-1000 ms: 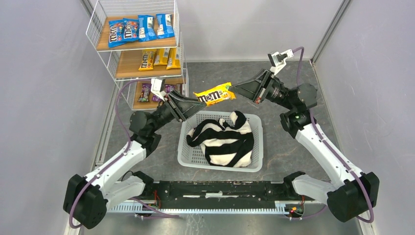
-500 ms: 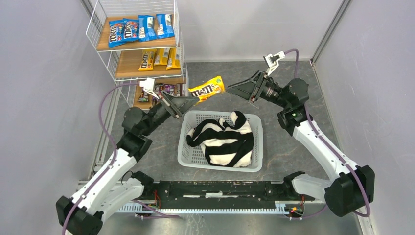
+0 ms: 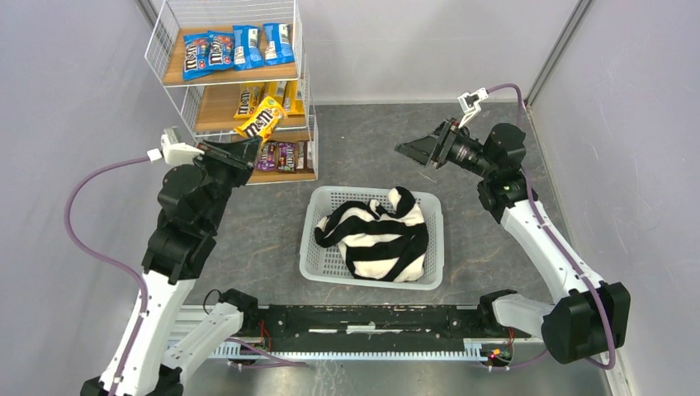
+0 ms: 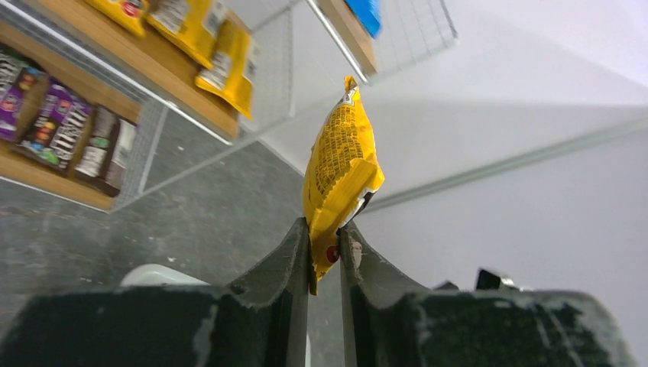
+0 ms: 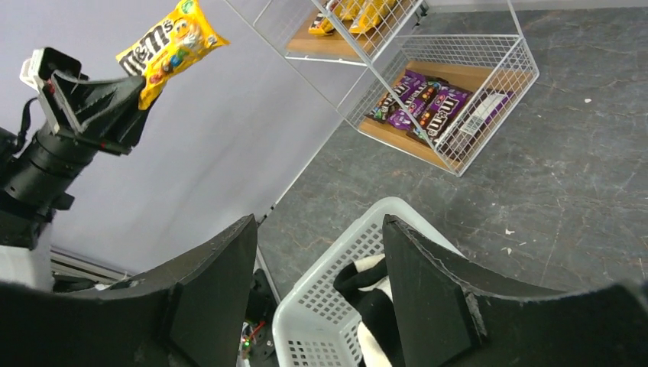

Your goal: Place and organize the candy bags onto the shelf

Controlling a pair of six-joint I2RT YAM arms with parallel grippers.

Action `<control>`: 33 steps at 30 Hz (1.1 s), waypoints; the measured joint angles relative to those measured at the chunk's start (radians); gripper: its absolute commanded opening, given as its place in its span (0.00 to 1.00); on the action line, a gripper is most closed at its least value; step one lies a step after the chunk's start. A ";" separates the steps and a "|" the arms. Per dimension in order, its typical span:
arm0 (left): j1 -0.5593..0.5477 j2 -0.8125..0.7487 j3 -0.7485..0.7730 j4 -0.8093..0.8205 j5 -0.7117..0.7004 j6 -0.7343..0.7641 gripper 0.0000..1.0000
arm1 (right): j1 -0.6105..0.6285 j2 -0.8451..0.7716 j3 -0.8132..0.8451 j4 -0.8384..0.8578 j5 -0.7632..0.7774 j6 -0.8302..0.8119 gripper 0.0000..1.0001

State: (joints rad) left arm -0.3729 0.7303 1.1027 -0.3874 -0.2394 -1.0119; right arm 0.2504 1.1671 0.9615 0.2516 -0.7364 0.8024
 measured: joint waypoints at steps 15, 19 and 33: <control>0.588 0.224 -0.077 0.167 0.290 -0.109 0.09 | -0.043 0.013 0.001 -0.029 -0.029 -0.063 0.68; 0.676 0.286 -0.096 0.315 0.339 -0.177 0.10 | -0.044 0.024 0.000 -0.028 -0.032 -0.064 0.68; 0.683 0.600 -0.078 0.494 0.324 -0.417 0.16 | -0.049 0.042 0.000 -0.019 -0.034 -0.066 0.68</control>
State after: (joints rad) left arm 0.3103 1.3300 1.0245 0.1066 0.0845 -1.4292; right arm 0.2016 1.2087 0.9619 0.2325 -0.7700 0.7368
